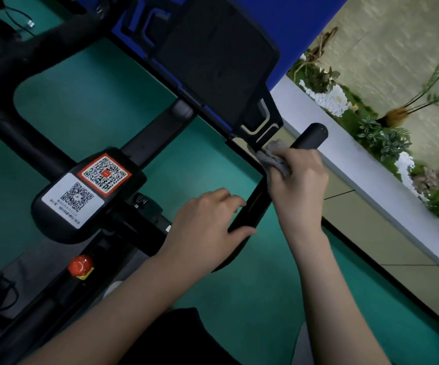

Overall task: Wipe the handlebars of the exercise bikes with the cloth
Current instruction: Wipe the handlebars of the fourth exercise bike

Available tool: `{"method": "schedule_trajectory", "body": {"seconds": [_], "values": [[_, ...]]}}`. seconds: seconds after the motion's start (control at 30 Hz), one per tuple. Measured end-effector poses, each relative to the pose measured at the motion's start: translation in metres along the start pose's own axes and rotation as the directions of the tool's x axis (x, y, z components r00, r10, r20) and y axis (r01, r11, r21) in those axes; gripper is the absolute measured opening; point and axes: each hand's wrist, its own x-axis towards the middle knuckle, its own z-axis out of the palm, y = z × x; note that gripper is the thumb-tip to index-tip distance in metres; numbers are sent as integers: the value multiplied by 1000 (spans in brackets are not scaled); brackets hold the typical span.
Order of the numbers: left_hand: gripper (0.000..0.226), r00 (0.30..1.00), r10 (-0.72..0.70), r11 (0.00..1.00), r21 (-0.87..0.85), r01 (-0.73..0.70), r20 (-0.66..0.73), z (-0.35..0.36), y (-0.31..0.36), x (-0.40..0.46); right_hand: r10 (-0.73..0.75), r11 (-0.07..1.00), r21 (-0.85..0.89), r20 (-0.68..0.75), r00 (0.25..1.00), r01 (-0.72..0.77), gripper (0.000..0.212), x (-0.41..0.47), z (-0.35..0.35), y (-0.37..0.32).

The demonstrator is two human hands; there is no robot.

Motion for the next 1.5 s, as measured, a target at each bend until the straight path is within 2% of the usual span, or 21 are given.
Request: {"method": "schedule_trajectory", "body": {"seconds": [0.07,0.13,0.23,0.33,0.4,0.53,0.6,0.67,0.77,0.9,1.1,1.23,1.37,1.43,1.5], "values": [[46,1000,10,1000,3,-10,5,0,1,5,7,994,111,-40,999,-3,18,-12,-3,3],[48,1000,20,1000,-1,-20,14,0,2,10,-15,987,159,-19,1000,18,16,-23,-5,8],[51,999,30,999,-17,-30,41,2,6,17,-31,985,167,-35,999,36,18,-24,-5,18],[54,996,44,998,-58,-39,79,5,12,24,-32,991,128,-132,991,49,20,-15,-3,25],[55,996,43,997,-64,-38,80,6,12,27,27,988,152,-236,971,10,17,-9,0,27],[57,995,52,996,-75,-45,84,7,13,34,242,933,346,-394,887,-100,14,-12,0,28],[57,995,50,996,-84,-42,92,7,13,37,259,913,397,-392,883,-91,12,-27,6,23],[52,994,51,995,-86,-43,95,8,11,41,237,909,408,-341,910,-84,11,-45,15,16],[49,994,61,996,-77,-54,94,9,9,43,261,903,410,-286,922,-128,19,-53,24,14],[55,992,85,992,-95,-77,88,11,7,43,297,909,387,-346,890,-153,16,-40,27,20],[54,994,81,992,-105,-73,78,13,8,45,352,887,439,-437,828,-145,12,-12,25,30],[54,997,73,992,-101,-68,38,17,16,53,482,802,567,-429,764,-188,12,9,20,39],[53,999,43,994,-101,-45,-20,24,24,63,562,688,698,-341,753,-197,15,-1,20,38],[52,998,37,994,-104,-41,-42,27,26,66,648,589,767,-260,716,-254,16,-19,23,39],[51,998,25,993,-114,-31,-60,30,27,67,744,437,830,-118,657,-346,13,-41,29,38]]}}
